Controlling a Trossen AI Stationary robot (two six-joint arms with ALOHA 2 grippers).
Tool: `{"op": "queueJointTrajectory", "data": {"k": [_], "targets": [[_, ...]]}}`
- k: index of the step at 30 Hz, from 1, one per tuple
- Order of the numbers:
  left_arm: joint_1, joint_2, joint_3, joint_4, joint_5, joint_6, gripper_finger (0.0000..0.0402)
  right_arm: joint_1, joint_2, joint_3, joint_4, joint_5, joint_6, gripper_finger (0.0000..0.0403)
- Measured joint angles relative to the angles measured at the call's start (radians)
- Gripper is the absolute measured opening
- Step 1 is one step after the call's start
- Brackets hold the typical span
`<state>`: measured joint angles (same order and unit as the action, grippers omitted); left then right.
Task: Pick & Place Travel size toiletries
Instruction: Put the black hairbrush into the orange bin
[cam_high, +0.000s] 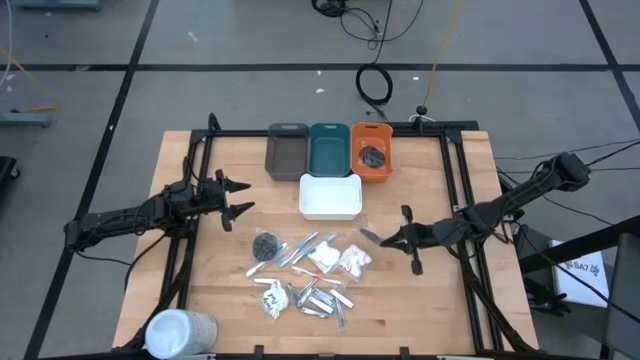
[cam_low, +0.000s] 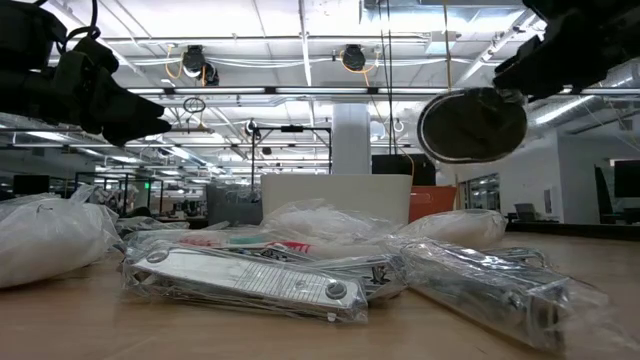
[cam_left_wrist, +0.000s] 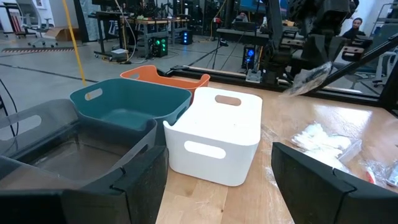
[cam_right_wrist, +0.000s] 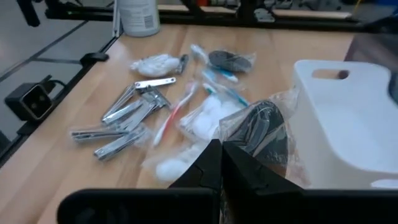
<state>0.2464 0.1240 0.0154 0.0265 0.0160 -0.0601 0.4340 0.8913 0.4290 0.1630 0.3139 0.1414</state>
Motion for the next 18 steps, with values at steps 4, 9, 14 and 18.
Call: {"op": "queueJointTrajectory", "data": {"k": [4,9,14,18], "targets": [[0.0,0.0,0.0,0.0,0.0,0.0,0.0273,-0.056,0.001,0.0,0.093,0.033,-0.079,0.0],[0.0,0.0,0.0,0.0,0.0,0.0,0.0274,-0.16,0.003,0.0,0.227,0.054,-0.229,0.0],[0.0,0.0,0.0,0.0,0.0,0.0,0.0274,-0.322,0.003,0.0,0.327,0.055,-0.292,0.0],[0.0,0.0,0.0,0.0,0.0,0.0,0.0274,-0.477,0.003,0.0,0.341,0.052,-0.31,0.0]]}}
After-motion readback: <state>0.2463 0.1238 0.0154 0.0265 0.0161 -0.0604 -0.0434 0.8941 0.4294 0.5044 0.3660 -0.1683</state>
